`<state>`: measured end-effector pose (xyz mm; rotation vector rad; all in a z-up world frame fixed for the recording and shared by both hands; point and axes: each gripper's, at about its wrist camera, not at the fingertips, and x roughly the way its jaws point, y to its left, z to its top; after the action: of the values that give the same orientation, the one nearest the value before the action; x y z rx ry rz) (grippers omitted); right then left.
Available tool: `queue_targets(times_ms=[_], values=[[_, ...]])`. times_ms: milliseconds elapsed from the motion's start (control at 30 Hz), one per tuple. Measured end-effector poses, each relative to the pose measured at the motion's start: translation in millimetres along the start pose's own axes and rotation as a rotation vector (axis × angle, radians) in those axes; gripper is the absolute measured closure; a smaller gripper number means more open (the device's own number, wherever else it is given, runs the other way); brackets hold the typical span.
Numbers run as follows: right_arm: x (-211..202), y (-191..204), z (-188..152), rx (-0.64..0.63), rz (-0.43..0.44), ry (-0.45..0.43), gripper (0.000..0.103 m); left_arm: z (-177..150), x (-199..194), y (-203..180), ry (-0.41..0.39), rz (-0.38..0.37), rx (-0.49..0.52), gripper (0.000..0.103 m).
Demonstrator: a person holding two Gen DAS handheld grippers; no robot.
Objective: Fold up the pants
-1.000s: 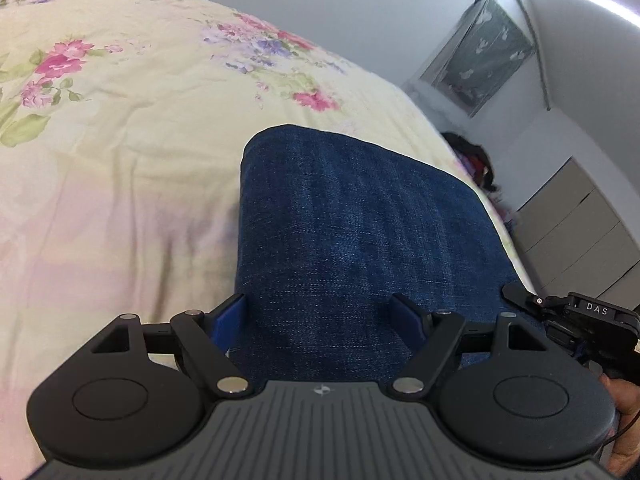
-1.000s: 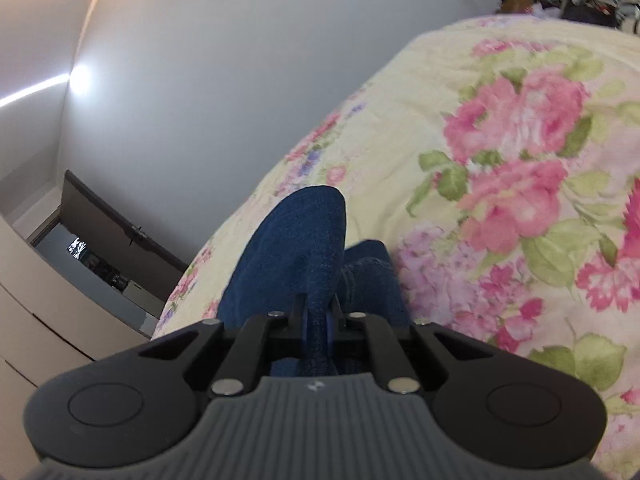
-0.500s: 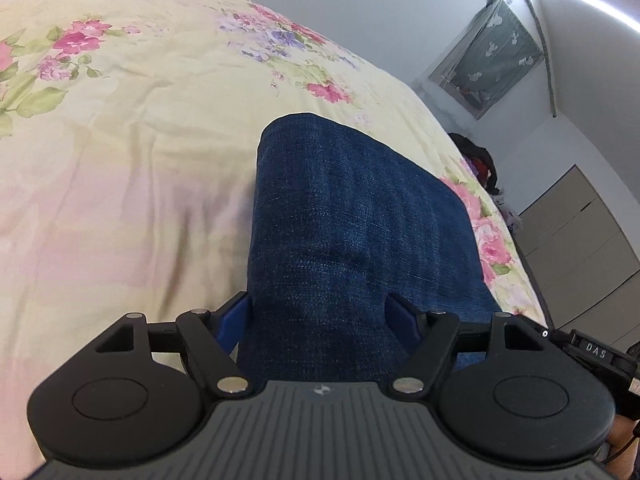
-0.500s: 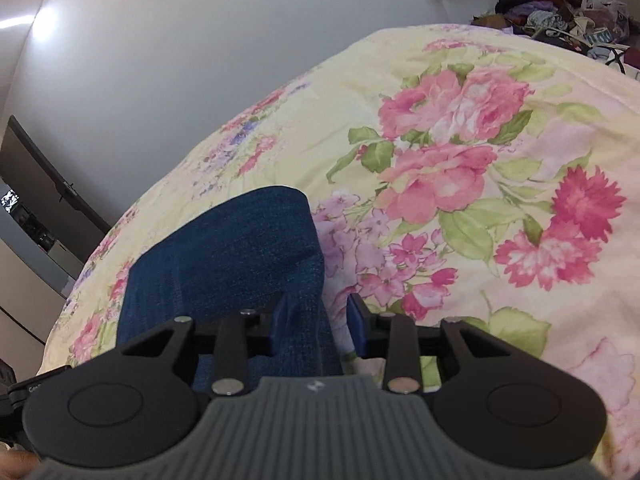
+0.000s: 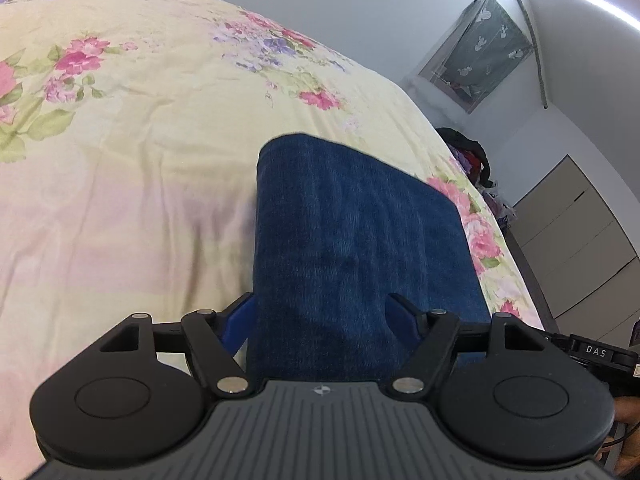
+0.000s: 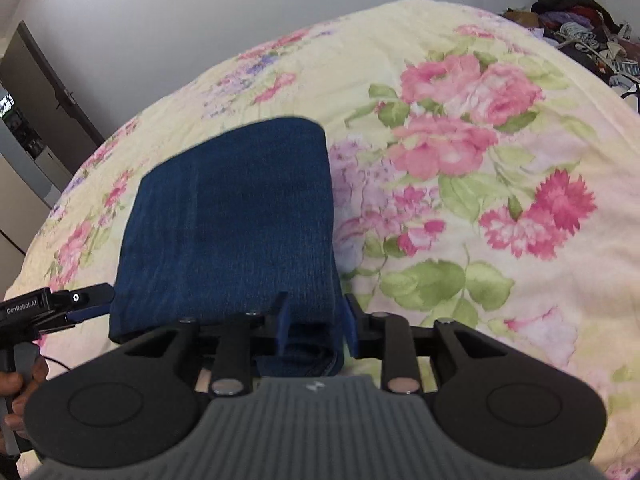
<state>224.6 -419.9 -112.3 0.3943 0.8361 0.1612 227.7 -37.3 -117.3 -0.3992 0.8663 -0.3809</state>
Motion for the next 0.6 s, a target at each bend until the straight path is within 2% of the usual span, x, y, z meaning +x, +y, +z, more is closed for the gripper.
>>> queue_targets(times_ms=[33, 133, 267, 333, 433, 533, 600], values=[[1, -3, 11, 0.025, 0.015, -0.022, 0.066, 8, 1, -1, -0.006, 0.011, -0.004, 0.016], [13, -3, 42, 0.043, 0.062, -0.074, 0.065, 26, 4, -13, -0.058, 0.057, 0.048, 0.016], [45, 15, 76, -0.05, 0.091, -0.102, 0.067, 38, 18, -31, -0.105, 0.023, 0.122, 0.016], [63, 26, 86, -0.1, 0.098, -0.098, 0.067, 43, 33, -34, -0.096, 0.038, 0.148, 0.018], [97, 38, 93, -0.159, 0.042, -0.066, 0.067, 51, 64, -31, -0.041, 0.116, 0.17, 0.022], [127, 39, 91, -0.179, 0.0, -0.023, 0.067, 54, 81, -20, -0.023, 0.141, 0.173, 0.013], [140, 38, 87, -0.189, -0.018, -0.011, 0.066, 55, 86, -14, -0.009, 0.143, 0.169, 0.011]])
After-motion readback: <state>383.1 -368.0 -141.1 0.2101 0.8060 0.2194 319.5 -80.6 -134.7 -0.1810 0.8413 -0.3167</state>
